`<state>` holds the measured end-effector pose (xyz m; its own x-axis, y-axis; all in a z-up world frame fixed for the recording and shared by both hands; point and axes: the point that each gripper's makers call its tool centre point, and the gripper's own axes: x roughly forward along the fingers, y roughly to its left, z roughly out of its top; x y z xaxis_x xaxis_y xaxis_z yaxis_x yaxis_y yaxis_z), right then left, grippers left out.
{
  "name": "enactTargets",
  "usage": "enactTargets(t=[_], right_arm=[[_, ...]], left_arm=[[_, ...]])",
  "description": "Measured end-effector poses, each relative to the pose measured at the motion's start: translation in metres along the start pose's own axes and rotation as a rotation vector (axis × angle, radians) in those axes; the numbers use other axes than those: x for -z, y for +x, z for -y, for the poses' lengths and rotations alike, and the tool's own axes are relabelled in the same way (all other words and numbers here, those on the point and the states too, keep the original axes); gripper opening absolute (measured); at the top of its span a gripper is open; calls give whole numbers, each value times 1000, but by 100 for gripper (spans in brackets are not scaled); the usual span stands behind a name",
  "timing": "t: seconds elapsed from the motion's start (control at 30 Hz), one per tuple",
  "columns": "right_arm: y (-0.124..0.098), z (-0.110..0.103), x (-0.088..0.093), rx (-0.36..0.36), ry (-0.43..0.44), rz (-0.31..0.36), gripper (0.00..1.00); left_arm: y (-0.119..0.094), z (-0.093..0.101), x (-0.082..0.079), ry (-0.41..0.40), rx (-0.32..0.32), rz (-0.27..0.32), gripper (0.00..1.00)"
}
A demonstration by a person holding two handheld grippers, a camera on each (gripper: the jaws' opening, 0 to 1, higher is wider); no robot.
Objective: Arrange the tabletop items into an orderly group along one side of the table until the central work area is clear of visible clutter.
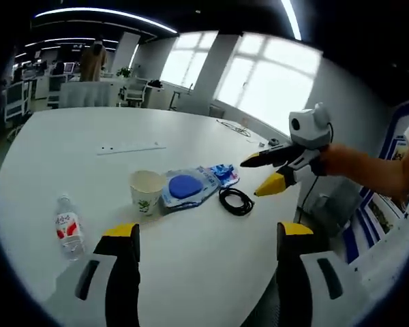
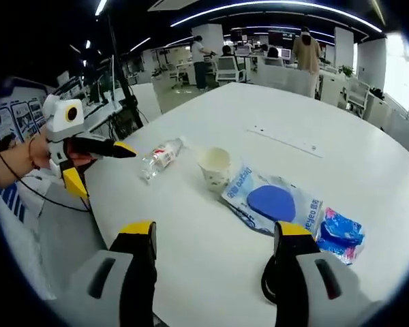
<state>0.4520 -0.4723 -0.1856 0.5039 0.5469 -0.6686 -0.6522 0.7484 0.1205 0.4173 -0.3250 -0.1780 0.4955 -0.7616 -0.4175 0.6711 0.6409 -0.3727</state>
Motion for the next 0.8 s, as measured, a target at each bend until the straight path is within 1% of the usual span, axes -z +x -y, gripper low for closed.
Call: enactTargets(t=[0.33,0.43,0.6,0.8], right_arm=[[25,-31,-25,-47,-40,4,69],[32,-37,-31,-58,-44,7,69],[46,-52,-45,-81,-64,9,68],[64,-69,-63,-114,-56,22,67]], left_arm=[[-34,-24,2,-20,-42,23,84],[-44,-33,4,-24,-55,27,84],[-55,-44,5,-31,-69,36,84],[-67,-58,6,-37,-78,43,83]])
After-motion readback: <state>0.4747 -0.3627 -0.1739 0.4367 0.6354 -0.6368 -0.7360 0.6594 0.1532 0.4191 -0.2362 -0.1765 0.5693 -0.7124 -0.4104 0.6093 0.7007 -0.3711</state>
